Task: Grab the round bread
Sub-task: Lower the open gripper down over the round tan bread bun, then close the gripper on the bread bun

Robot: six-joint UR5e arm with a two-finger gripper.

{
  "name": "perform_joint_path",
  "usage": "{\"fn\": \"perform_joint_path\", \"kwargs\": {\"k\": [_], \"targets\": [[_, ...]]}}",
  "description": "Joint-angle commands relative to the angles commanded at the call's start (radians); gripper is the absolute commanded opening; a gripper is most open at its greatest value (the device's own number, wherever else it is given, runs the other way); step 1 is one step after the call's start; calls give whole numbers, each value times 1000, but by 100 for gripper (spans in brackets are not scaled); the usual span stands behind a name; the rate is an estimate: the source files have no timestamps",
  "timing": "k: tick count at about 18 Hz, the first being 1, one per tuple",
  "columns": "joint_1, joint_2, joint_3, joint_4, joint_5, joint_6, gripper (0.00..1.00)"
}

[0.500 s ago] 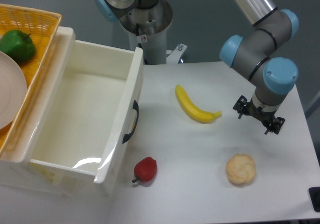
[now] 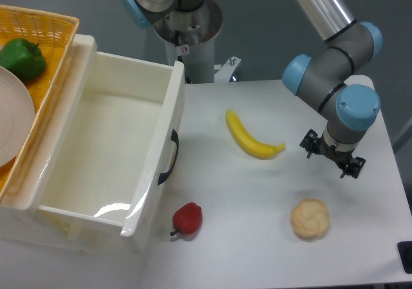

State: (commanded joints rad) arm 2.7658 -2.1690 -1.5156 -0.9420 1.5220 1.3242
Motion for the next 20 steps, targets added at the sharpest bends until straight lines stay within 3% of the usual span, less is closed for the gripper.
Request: {"fn": "perform_joint_path", "kwargs": {"k": [3,9,16,18,20], "targets": [[0,-3,9,6,-45,-129,100],[-25,-52,21,57,-46,-252,100],[-31,-94,67,60,-46,-280,100],[-49,-104,75,65,-43,-295,95],[-55,-109,74,72,-42,-298,82]]}}
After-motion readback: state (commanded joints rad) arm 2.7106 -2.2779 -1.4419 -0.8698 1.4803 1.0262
